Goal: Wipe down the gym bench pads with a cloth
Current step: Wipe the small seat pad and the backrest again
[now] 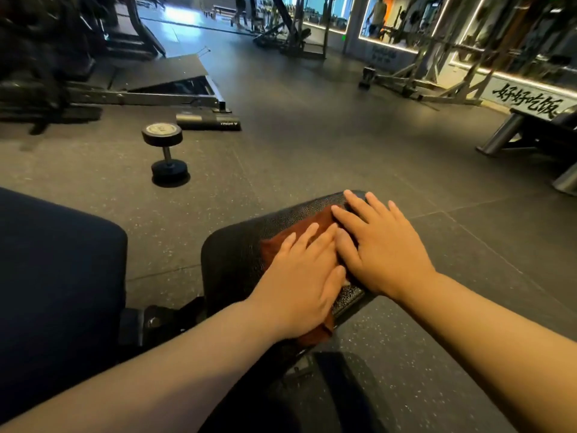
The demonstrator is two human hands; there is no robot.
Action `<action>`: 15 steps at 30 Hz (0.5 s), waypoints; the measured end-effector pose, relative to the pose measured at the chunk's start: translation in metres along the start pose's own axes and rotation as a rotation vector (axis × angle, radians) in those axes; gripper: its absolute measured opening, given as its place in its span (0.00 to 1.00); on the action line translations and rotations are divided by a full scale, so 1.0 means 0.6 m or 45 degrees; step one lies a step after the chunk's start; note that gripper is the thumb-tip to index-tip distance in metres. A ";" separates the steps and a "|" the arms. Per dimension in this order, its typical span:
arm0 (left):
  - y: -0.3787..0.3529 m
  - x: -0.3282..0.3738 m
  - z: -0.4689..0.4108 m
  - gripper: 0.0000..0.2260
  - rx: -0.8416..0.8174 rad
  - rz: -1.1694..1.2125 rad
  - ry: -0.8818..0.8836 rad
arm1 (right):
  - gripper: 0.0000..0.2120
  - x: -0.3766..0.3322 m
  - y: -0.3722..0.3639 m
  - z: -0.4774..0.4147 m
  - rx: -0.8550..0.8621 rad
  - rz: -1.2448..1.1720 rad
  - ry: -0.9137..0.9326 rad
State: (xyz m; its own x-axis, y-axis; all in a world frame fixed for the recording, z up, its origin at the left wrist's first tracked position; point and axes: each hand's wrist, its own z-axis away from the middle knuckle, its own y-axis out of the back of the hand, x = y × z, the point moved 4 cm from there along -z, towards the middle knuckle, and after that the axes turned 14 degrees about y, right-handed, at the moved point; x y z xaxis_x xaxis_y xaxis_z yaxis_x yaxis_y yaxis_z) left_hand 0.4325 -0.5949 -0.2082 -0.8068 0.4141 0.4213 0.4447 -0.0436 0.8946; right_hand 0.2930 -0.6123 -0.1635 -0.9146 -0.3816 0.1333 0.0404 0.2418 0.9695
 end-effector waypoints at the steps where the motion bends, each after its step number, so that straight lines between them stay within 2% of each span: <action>1: 0.000 -0.007 0.014 0.25 0.001 -0.003 -0.010 | 0.31 -0.003 -0.001 -0.005 -0.044 0.023 0.065; 4: -0.002 -0.029 -0.009 0.25 0.014 0.009 0.079 | 0.32 -0.006 -0.003 -0.018 -0.105 -0.014 0.127; 9: 0.000 -0.042 -0.063 0.25 0.042 0.095 0.381 | 0.30 0.000 -0.004 -0.022 -0.087 -0.075 0.087; 15: -0.006 -0.044 0.017 0.25 0.045 0.089 0.321 | 0.33 -0.003 -0.007 -0.024 -0.129 0.001 0.103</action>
State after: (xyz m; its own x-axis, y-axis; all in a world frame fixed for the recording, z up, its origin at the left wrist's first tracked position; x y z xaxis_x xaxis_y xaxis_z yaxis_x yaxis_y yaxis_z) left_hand 0.4565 -0.5963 -0.2242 -0.8431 0.1716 0.5097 0.5125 -0.0307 0.8581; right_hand 0.3001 -0.6258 -0.1649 -0.8793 -0.4533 0.1463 0.0853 0.1523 0.9846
